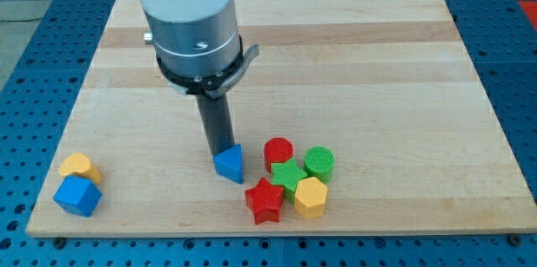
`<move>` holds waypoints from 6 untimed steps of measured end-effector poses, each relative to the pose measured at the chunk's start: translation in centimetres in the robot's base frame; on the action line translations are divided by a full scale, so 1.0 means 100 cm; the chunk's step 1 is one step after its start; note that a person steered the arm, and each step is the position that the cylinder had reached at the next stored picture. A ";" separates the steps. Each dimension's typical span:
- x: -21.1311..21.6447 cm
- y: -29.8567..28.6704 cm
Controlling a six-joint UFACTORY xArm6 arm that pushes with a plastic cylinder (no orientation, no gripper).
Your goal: Push the triangle into the green star
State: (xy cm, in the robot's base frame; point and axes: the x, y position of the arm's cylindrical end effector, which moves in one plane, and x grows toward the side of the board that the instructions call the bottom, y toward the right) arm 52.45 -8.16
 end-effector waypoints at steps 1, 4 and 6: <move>0.002 -0.021; 0.020 0.012; 0.020 0.036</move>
